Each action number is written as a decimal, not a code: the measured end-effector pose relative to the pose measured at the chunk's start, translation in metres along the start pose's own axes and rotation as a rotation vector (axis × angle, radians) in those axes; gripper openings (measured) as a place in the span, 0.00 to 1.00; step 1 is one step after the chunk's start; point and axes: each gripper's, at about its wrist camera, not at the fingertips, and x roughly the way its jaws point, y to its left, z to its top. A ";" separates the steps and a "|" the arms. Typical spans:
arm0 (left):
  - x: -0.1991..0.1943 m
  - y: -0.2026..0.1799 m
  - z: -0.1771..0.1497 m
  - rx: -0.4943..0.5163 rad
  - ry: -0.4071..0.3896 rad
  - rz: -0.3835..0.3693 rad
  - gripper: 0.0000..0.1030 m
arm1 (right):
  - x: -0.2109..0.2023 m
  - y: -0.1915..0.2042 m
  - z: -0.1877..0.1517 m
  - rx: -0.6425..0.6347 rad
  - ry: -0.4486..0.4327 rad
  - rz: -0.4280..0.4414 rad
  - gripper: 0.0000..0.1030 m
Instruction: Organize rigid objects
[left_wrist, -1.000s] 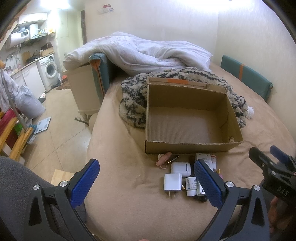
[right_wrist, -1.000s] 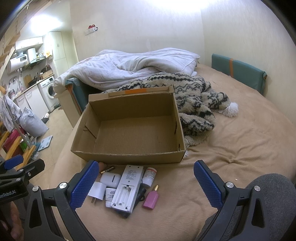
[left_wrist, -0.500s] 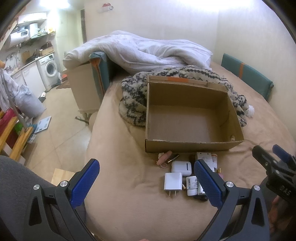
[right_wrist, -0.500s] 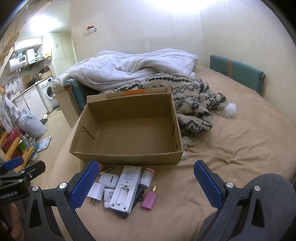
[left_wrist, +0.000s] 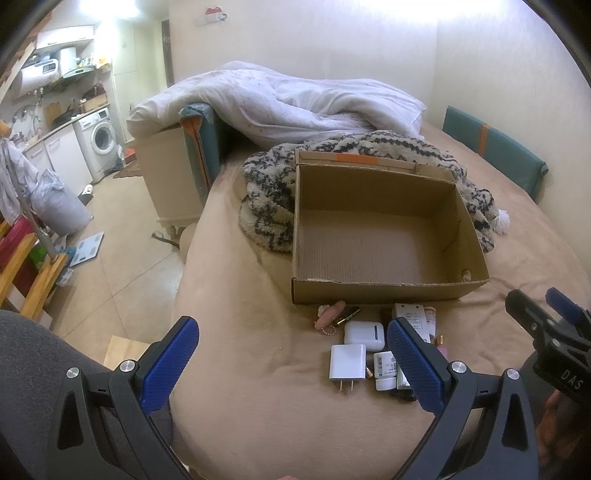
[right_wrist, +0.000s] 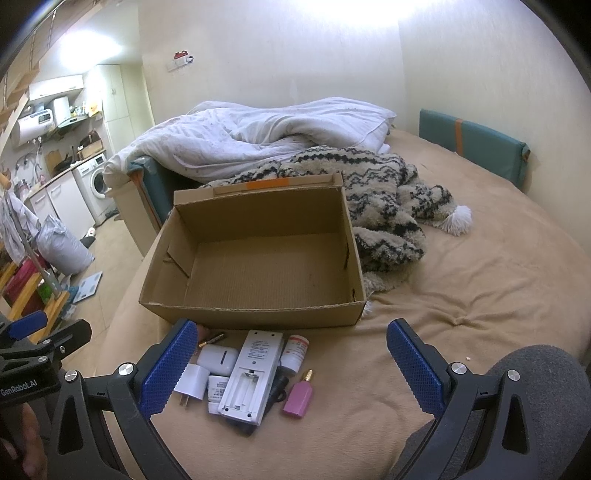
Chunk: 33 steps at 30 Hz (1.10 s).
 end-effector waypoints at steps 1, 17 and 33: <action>0.000 0.000 0.000 -0.001 0.000 -0.001 0.99 | 0.000 0.000 0.000 0.000 0.000 0.000 1.00; 0.012 0.019 0.005 -0.068 0.054 0.037 0.99 | 0.008 -0.004 0.002 0.026 0.046 0.029 1.00; 0.145 -0.012 -0.009 -0.055 0.566 -0.066 0.82 | 0.085 -0.017 0.001 0.169 0.364 0.119 1.00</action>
